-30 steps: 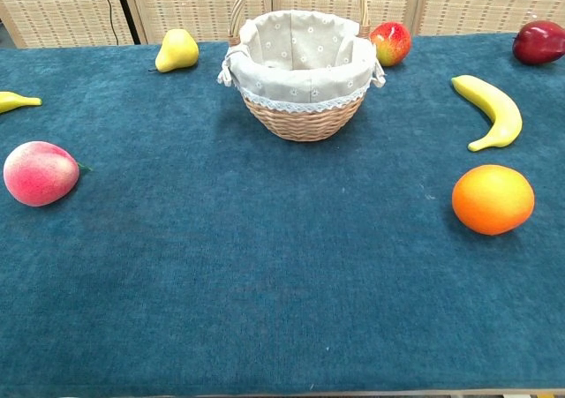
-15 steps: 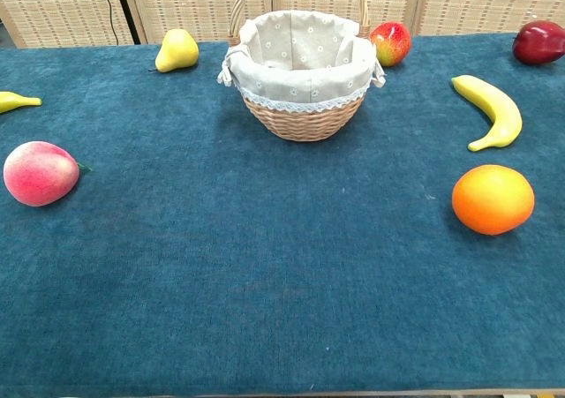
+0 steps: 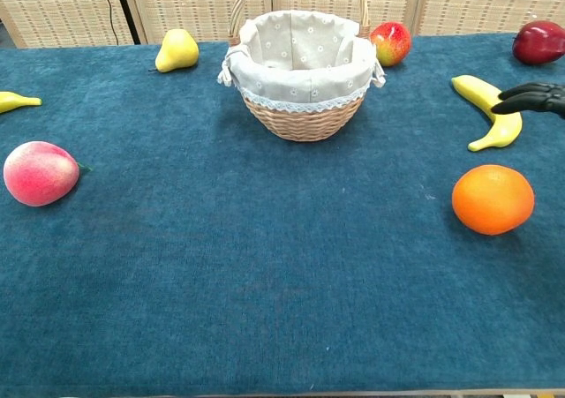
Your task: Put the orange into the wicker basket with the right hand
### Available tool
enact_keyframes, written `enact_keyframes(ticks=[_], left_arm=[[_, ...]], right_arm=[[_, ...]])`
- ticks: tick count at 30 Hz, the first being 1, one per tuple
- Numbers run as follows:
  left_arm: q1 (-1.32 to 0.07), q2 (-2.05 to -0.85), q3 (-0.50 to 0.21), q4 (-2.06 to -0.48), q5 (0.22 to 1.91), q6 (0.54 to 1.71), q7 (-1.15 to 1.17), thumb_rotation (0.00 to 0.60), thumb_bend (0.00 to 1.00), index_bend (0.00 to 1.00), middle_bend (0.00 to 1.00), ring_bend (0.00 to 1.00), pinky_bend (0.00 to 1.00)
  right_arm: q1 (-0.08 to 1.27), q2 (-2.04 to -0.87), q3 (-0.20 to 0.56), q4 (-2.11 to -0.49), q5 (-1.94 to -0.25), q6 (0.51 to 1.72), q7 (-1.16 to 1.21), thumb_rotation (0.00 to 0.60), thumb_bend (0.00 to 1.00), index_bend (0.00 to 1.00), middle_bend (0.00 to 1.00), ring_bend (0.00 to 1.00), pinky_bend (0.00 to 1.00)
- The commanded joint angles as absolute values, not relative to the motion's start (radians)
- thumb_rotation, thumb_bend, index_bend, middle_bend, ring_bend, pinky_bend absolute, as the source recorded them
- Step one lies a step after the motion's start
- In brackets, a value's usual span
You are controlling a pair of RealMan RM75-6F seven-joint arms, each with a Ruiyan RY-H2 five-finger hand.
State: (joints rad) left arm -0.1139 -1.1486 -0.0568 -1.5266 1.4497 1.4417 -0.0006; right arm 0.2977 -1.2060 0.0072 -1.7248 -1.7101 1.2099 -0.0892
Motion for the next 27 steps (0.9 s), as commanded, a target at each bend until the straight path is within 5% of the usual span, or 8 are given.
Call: enact_keyframes(ticks=[1,27], left_arm=[[-0.113,-1.147,-0.058,-1.526,1.449,1.443,-0.006,0.600,0.00,0.00,0.00,0.00,0.00],[-0.106,-1.137,-0.057,-1.534,1.460,1.460,-0.030,0.600,0.00,0.00,0.00,0.00,0.00]], right_arm=[[0.343,-1.252,0.039,-1.707,-1.665,1.158,-0.094,0.600,0.00,0.00,0.00,0.00,0.00],[0.409,-1.408,0.024,-1.486,-1.551,1.083,0.041,0.600,0.00,0.08,0.00,0.00,0.06]])
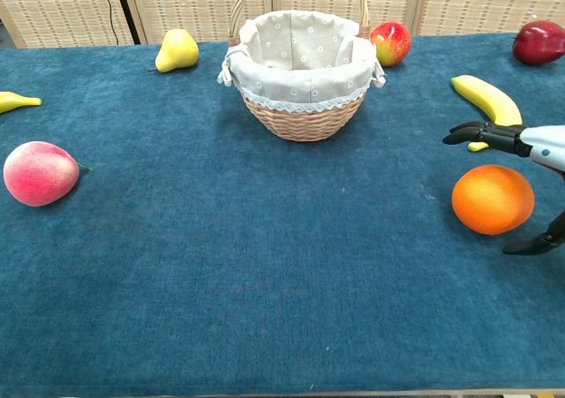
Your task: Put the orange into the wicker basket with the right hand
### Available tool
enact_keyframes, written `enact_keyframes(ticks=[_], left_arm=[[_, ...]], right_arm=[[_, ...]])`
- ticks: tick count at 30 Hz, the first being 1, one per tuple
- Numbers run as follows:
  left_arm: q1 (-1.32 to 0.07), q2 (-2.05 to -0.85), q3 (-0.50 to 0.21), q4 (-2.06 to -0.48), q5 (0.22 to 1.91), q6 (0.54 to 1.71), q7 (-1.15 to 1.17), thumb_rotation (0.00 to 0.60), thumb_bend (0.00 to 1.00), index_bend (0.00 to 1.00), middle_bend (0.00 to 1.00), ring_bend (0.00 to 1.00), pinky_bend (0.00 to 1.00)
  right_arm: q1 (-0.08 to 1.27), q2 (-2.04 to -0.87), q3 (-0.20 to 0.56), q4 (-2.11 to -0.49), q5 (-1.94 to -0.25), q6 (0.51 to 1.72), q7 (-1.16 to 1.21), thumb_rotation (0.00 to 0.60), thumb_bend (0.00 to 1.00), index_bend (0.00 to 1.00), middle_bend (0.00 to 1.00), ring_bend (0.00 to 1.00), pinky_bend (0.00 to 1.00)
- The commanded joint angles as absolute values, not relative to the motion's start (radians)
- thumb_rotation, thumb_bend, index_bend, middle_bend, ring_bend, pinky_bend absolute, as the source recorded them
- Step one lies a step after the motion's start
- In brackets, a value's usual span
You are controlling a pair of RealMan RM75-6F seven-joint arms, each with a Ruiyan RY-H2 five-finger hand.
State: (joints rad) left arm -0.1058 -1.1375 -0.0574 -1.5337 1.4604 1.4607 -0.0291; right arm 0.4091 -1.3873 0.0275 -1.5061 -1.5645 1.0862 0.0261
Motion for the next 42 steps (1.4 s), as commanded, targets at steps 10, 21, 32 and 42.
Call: enact_keyframes(ticks=[10,21,32,42], left_arm=[[-0.103,-1.133,-0.059,-1.537,1.465,1.468,-0.044,0.600,0.00,0.00,0.00,0.00,0.00],[-0.101,-1.132,-0.059,-1.539,1.469,1.473,-0.054,0.600,0.00,0.00,0.00,0.00,0.00],[-0.105,-1.133,-0.059,-1.534,1.464,1.463,-0.058,0.600,0.00,0.00,0.00,0.00,0.00],[-0.112,-1.142,-0.062,-1.523,1.447,1.441,-0.053,0.600,0.00,0.00,0.00,0.00,0.00]], right_arm=[[0.389,-1.483,0.049,-1.416,-1.539,1.174,0.052,0.600,0.06,0.66,0.53,0.58,0.64],[0.397,-1.430,0.064,-1.470,-1.531,1.190,-0.017,0.600,0.08,0.73,0.60,0.67,0.70],[0.386,-1.256,0.131,-1.620,-1.686,1.414,-0.155,0.600,0.08,0.73,0.60,0.67,0.70],[0.483,-1.204,0.187,-1.619,-1.840,1.445,-0.135,0.600,0.08,0.73,0.60,0.67,0.70]])
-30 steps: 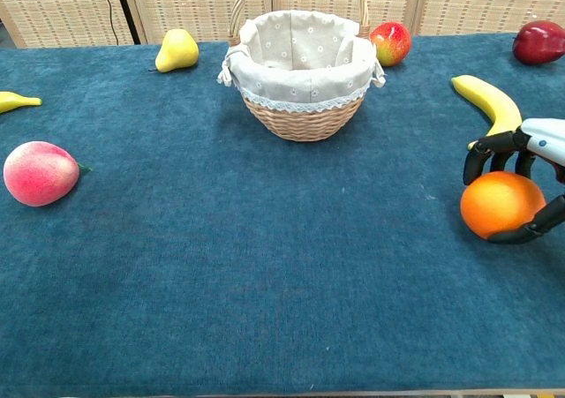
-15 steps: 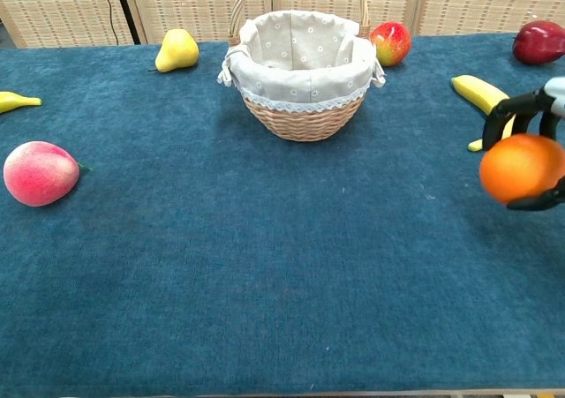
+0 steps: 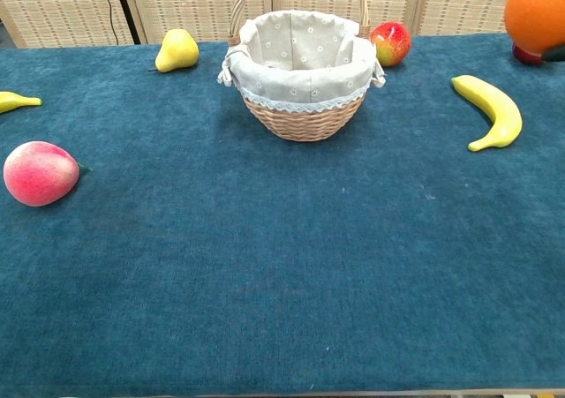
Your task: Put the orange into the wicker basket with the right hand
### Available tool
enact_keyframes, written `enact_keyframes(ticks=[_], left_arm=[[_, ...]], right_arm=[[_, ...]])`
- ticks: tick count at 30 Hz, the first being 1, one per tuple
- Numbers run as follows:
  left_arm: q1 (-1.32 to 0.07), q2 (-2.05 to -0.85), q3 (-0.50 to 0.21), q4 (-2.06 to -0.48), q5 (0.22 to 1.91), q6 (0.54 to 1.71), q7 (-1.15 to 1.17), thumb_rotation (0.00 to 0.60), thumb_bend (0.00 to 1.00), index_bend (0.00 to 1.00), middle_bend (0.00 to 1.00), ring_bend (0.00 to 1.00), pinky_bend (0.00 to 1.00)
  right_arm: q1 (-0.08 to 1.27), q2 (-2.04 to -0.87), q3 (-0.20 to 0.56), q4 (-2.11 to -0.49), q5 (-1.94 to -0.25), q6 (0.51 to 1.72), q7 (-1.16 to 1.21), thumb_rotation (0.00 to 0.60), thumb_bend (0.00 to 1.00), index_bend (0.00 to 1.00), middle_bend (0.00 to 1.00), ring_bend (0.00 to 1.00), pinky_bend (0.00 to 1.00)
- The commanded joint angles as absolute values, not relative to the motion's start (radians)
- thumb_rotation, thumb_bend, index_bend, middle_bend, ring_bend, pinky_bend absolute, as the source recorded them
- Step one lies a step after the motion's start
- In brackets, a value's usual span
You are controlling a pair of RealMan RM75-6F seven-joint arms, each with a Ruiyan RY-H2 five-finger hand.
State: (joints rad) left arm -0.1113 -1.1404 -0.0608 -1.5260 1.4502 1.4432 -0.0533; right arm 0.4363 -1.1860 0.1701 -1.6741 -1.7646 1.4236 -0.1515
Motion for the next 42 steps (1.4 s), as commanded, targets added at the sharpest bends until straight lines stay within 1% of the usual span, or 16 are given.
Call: enact_keyframes(ticks=[1,6,8,11,13,15,20,34,37,42], left_arm=[[-0.112,-1.143,-0.063,-1.521,1.443,1.438,-0.054,0.600,0.00,0.00,0.00,0.00,0.00],[-0.115,-1.146,-0.067,-1.514,1.430,1.430,-0.050,0.600,0.00,0.00,0.00,0.00,0.00],[-0.116,-1.149,-0.068,-1.510,1.423,1.423,-0.045,0.600,0.00,0.00,0.00,0.00,0.00],[-0.117,-1.154,-0.069,-1.503,1.410,1.415,-0.040,0.600,0.00,0.00,0.00,0.00,0.00],[-0.115,-1.156,-0.068,-1.499,1.405,1.413,-0.040,0.600,0.00,0.00,0.00,0.00,0.00],[-0.110,-1.156,-0.067,-1.495,1.401,1.414,-0.043,0.600,0.00,0.00,0.00,0.00,0.00],[-0.090,-1.155,-0.061,-1.485,1.389,1.425,-0.057,0.600,0.00,0.00,0.00,0.00,0.00],[-0.037,-1.155,-0.054,-1.449,1.359,1.451,-0.114,0.600,0.00,0.00,0.00,0.00,0.00],[-0.034,-1.153,-0.055,-1.447,1.363,1.452,-0.126,0.600,0.00,0.00,0.00,0.00,0.00],[-0.032,-1.151,-0.058,-1.445,1.366,1.454,-0.136,0.600,0.00,0.00,0.00,0.00,0.00]], right_arm=[[0.504,-1.213,0.185,-1.600,-1.873,1.447,-0.113,0.600,0.08,0.73,0.60,0.67,0.70],[0.571,-1.251,0.171,-1.522,-1.984,1.462,-0.065,0.600,0.08,0.72,0.60,0.67,0.70],[0.635,-1.304,0.174,-1.469,-2.085,1.487,-0.050,0.600,0.08,0.72,0.60,0.67,0.70],[0.692,-1.386,0.191,-1.357,-2.123,1.538,-0.008,0.600,0.08,0.72,0.60,0.67,0.70],[0.725,-1.424,0.203,-1.301,-2.129,1.550,0.011,0.600,0.08,0.72,0.60,0.67,0.70],[0.761,-1.460,0.216,-1.238,-2.121,1.549,0.025,0.600,0.08,0.72,0.60,0.67,0.70],[0.849,-1.544,0.240,-1.054,-2.058,1.497,0.082,0.600,0.08,0.72,0.60,0.67,0.70],[1.053,-1.765,0.222,-0.546,-1.938,1.411,0.255,0.600,0.08,0.72,0.60,0.67,0.70],[1.090,-1.802,0.218,-0.469,-1.910,1.398,0.279,0.600,0.08,0.72,0.60,0.67,0.70],[1.117,-1.846,0.206,-0.399,-1.870,1.408,0.306,0.600,0.08,0.72,0.59,0.66,0.69]])
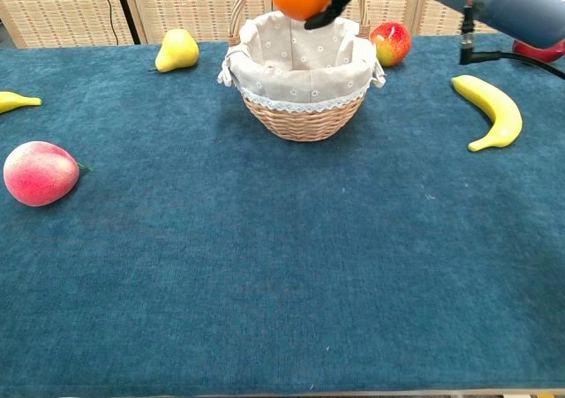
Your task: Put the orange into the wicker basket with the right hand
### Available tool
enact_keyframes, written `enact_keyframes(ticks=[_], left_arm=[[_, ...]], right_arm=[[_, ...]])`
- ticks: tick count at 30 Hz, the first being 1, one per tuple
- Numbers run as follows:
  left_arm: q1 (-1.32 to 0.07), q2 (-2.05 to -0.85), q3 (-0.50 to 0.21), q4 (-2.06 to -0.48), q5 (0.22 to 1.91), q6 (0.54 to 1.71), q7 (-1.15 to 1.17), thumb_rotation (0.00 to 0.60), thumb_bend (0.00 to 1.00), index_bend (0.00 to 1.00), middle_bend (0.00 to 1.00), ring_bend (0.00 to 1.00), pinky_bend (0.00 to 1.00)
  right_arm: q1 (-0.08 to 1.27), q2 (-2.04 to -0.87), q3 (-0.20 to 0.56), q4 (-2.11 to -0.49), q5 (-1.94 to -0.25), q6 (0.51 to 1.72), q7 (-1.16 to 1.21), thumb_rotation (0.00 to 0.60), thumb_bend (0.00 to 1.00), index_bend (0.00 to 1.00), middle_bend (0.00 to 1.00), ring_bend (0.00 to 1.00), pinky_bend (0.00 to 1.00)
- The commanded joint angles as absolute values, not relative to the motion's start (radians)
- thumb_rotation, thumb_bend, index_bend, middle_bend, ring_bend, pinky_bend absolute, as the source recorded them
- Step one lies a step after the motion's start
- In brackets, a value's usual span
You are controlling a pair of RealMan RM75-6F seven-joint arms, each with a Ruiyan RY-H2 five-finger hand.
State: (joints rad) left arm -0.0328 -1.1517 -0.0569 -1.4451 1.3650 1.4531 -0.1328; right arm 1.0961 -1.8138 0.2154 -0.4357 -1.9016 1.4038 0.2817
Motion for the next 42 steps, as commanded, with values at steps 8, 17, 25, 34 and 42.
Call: enact_keyframes(ticks=[8,17,25,34,42], left_arm=[[-0.030,-1.147,-0.059,-1.446,1.374,1.453,-0.150,0.600,0.00,0.00,0.00,0.00,0.00],[-0.027,-1.142,-0.062,-1.449,1.379,1.455,-0.159,0.600,0.00,0.00,0.00,0.00,0.00],[-0.025,-1.139,-0.064,-1.449,1.383,1.459,-0.165,0.600,0.00,0.00,0.00,0.00,0.00],[-0.027,-1.135,-0.065,-1.461,1.396,1.463,-0.158,0.600,0.00,0.00,0.00,0.00,0.00],[-0.039,-1.134,-0.066,-1.478,1.409,1.459,-0.127,0.600,0.00,0.00,0.00,0.00,0.00]], right_arm=[[1.124,-1.872,0.167,-0.375,-1.830,1.377,0.317,0.600,0.02,0.33,0.22,0.28,0.19],[1.136,-1.869,0.143,-0.414,-1.782,1.347,0.283,0.600,0.00,0.16,0.06,0.14,0.03],[1.096,-1.804,0.122,-0.516,-1.754,1.372,0.277,0.600,0.00,0.15,0.04,0.12,0.03],[0.783,-1.326,0.053,-1.386,-1.554,1.313,-0.009,0.600,0.00,0.25,0.11,0.13,0.05],[0.611,-0.994,-0.009,-1.844,-1.317,1.252,-0.148,0.600,0.00,0.28,0.10,0.13,0.09]])
